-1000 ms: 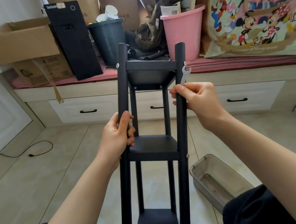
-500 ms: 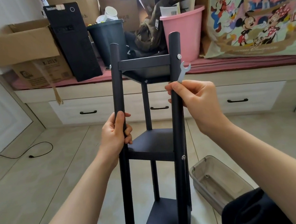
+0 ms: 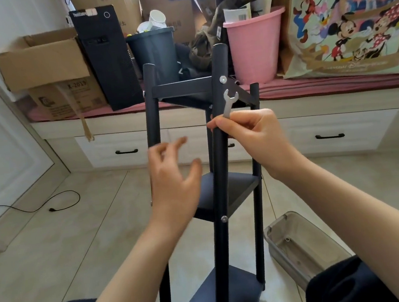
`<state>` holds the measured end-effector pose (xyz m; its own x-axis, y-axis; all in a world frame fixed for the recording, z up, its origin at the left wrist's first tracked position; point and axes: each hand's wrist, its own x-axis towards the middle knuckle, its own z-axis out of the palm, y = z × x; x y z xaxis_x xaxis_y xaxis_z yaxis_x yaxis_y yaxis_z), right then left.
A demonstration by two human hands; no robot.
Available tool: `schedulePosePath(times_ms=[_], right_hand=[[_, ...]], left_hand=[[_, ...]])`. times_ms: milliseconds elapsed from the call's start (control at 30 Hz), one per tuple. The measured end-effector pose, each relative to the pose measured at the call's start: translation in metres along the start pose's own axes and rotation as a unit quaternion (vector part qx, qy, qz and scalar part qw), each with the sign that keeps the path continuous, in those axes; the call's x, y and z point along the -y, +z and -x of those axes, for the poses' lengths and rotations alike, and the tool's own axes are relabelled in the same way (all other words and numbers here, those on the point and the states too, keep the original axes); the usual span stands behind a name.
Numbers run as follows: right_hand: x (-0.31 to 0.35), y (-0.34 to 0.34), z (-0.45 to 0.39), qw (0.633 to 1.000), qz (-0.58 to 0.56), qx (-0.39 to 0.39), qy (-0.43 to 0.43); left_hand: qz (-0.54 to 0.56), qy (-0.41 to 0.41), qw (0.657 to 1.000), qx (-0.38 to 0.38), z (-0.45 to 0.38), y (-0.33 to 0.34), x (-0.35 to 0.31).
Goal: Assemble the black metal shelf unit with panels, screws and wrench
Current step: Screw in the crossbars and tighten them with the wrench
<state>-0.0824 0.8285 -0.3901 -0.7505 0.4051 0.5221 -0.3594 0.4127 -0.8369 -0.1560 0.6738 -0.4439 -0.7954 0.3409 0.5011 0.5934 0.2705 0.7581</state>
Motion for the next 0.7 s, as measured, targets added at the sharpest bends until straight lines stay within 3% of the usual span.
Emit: schedulePosePath(times_ms=[67, 133, 333, 500, 700], right_hand=[[0.001, 0.006, -0.002, 1.0, -0.013, 0.004, 0.01], [0.001, 0.012, -0.004, 1.0, -0.014, 0.014, 0.017], [0.003, 0.017, -0.008, 0.998, -0.037, 0.042, 0.029], [-0.004, 0.014, -0.011, 0.988, -0.059, 0.074, 0.12], [-0.007, 0.022, -0.008, 0.981, 0.017, 0.092, 0.17]], left_hand=[[0.098, -0.085, 0.985, 0.114, 0.007, 0.008, -0.012], [0.152, -0.134, 0.964, 0.171, 0.012, 0.017, -0.016], [0.232, -0.141, 0.955, 0.122, 0.012, 0.02, -0.013], [0.22, -0.117, 0.964, 0.095, 0.014, 0.016, -0.009], [0.238, -0.104, 0.96, 0.103, 0.018, 0.013, -0.009]])
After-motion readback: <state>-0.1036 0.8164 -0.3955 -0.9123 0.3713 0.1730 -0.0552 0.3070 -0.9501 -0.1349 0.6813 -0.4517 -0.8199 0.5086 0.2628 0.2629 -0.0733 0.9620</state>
